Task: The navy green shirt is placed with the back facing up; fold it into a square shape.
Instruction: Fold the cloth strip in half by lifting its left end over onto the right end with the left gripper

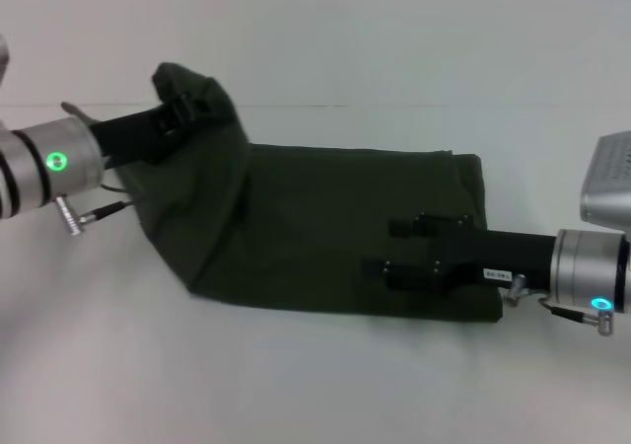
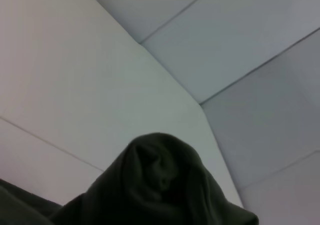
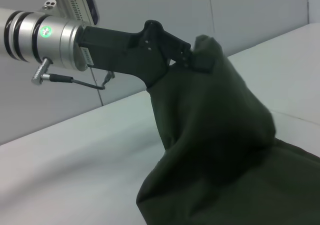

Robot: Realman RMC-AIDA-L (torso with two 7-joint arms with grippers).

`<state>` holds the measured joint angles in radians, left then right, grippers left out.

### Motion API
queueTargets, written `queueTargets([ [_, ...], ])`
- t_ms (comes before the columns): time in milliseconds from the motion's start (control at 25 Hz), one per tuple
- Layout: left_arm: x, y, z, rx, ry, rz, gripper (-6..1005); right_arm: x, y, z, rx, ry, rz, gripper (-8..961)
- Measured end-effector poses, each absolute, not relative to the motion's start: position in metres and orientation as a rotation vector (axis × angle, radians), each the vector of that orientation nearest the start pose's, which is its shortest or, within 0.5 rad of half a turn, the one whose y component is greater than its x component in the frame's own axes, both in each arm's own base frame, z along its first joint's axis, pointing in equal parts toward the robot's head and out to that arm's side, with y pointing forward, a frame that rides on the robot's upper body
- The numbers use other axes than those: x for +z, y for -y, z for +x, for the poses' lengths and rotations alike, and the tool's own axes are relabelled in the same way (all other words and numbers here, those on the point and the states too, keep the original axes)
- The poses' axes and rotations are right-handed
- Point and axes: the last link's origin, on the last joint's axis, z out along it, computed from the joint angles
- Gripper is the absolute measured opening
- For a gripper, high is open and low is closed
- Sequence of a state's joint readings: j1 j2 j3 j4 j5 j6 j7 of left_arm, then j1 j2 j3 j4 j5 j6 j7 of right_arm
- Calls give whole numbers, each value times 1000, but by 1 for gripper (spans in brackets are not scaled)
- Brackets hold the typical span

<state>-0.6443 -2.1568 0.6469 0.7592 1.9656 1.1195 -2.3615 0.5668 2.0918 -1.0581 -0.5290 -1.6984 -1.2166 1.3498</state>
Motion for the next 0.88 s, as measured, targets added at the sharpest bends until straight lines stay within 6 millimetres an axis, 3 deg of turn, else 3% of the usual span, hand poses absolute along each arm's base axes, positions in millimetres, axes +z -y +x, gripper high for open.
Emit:
queueTargets([
  [360,-14,-410,-199,-1034,1724,-2066,61,-50,-342,260,643,-718,-2631,781],
  [880,-66,-410,-167,-984,1760,-2136,61,-40,-324,280,688,-764,-2582,780],
])
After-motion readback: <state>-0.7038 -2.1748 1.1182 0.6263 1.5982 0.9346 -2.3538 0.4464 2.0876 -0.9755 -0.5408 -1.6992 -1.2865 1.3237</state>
